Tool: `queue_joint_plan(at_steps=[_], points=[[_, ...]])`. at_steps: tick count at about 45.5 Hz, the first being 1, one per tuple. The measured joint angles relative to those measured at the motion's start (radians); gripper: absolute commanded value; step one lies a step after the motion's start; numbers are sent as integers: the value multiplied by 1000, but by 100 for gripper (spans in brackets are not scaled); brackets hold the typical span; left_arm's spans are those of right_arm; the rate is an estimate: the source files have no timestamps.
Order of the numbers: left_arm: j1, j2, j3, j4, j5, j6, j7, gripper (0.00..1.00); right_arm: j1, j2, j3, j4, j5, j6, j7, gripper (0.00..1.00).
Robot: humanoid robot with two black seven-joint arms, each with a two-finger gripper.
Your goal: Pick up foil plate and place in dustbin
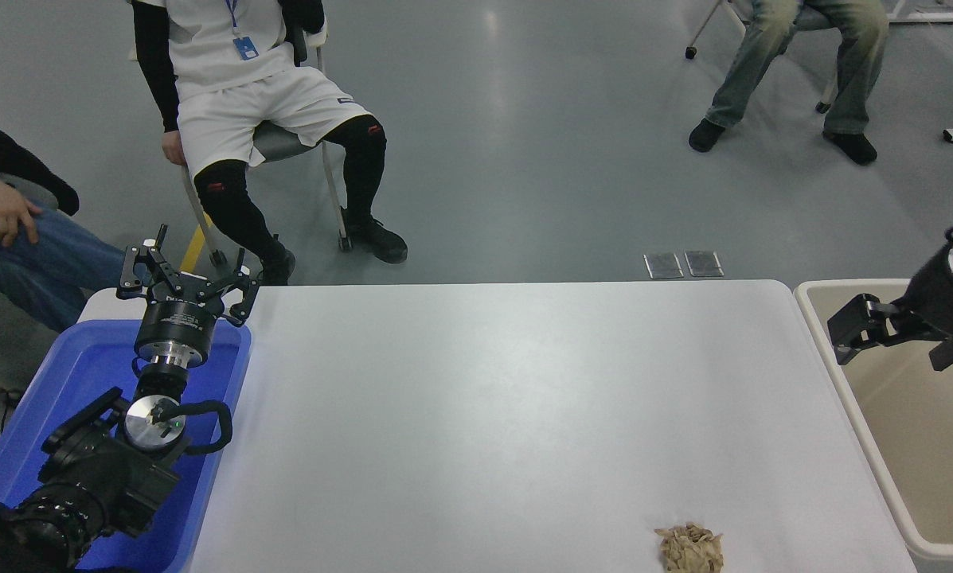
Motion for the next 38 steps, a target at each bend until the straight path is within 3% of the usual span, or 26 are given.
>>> queue_joint_plan(at_steps=[16,38], points=[[0,0,0,0,-1,1,0,99,59,111,71,-3,22,17,1,100],[0,0,0,0,0,1,-1,99,111,151,107,-3,53,20,3,100]])
